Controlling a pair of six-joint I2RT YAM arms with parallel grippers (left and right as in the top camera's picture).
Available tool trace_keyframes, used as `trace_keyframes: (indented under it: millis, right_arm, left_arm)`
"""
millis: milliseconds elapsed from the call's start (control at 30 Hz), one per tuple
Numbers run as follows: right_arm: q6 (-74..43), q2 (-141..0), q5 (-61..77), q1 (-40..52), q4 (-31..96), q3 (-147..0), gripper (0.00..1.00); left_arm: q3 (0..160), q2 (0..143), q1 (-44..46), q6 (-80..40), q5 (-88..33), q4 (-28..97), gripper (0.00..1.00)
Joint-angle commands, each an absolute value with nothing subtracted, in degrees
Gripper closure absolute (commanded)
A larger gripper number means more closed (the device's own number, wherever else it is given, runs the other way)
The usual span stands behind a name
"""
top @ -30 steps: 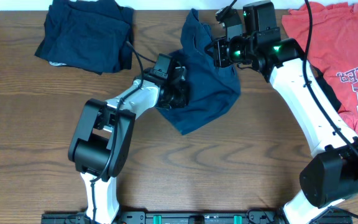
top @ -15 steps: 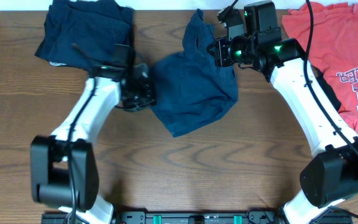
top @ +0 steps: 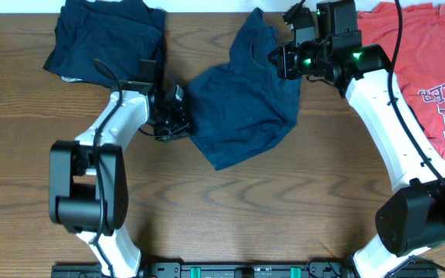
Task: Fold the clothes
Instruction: 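Lift the right end with the right gripper and carry it up-left, then lay the right end over toward the left gripper, folding the strip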
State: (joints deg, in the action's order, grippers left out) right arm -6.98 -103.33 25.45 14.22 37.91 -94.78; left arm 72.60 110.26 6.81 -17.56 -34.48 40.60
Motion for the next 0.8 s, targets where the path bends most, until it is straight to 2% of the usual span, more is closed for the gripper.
trace_keyframes:
  millis: [0, 533, 767]
  right_arm:
    - [-5.89, -101.41, 25.69, 12.71, 38.20, -96.82, 0.99]
    - [-3.53, -96.51, 27.22, 0.73, 40.56, -96.86, 0.99]
    - [-2.46, -96.27, 25.63, -0.21, 43.48, -96.86, 0.99]
  left_arm:
    - [72.97, 112.88, 6.55, -16.45, -40.64, 39.75, 0.94]
    - [71.57, 116.09, 6.42, -15.33, -40.07, 30.04, 0.94]
    - [71.57, 116.09, 7.73, -15.31, -40.10, 26.35, 0.94]
